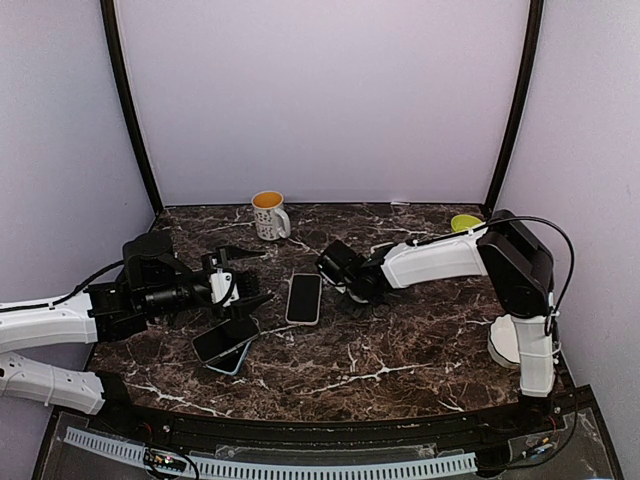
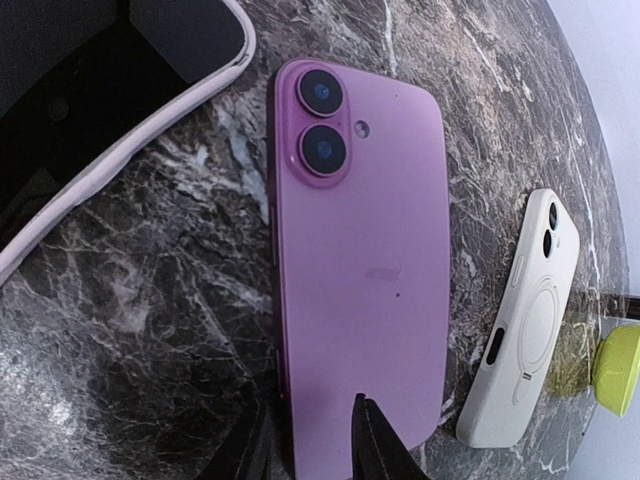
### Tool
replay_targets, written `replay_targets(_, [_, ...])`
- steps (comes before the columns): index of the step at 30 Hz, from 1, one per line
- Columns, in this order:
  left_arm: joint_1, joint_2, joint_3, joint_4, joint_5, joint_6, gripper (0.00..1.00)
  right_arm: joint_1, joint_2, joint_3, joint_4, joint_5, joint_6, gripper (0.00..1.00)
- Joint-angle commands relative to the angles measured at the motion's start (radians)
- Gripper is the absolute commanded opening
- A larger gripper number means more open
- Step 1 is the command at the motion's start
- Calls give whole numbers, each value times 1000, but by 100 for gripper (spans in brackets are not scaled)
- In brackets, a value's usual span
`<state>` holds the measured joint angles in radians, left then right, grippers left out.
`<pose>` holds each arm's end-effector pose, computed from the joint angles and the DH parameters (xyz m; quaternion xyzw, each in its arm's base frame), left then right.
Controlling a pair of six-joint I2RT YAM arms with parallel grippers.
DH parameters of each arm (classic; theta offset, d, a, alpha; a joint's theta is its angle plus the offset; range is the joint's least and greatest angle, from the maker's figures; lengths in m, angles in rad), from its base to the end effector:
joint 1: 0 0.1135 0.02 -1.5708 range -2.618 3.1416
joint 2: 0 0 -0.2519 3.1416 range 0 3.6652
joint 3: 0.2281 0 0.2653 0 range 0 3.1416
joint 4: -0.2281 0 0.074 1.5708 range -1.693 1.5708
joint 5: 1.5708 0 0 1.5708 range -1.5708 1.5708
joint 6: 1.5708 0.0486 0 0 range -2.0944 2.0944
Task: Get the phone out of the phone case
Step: Place the phone at the center of the board.
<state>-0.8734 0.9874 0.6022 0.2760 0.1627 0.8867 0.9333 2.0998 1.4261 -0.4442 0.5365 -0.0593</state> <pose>0.1638 -0.2078 0.2689 0.6066 0.4310 -0.0561 0.6656 0.2802 0.3365 0.1125 -0.3951 0.8546 -0.1424 0.3055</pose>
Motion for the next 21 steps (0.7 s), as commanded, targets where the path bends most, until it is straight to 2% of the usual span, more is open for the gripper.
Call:
replay_targets(1, [-1,-10,26,19,2,1,74,-21,-11,7,39,-32,30,28])
replay_targets(7, [-1,2,33,25,-39,-7,74,-43,-65,23,68,-148,88,33])
replay_targets(11, [9,44,56,55,-221,-17,74,-43,-108,60,68,-197,256,54])
replay_targets(21, [87,78,90,123,-493,-56,73,-25,-76,163,-61,-305,721,83])
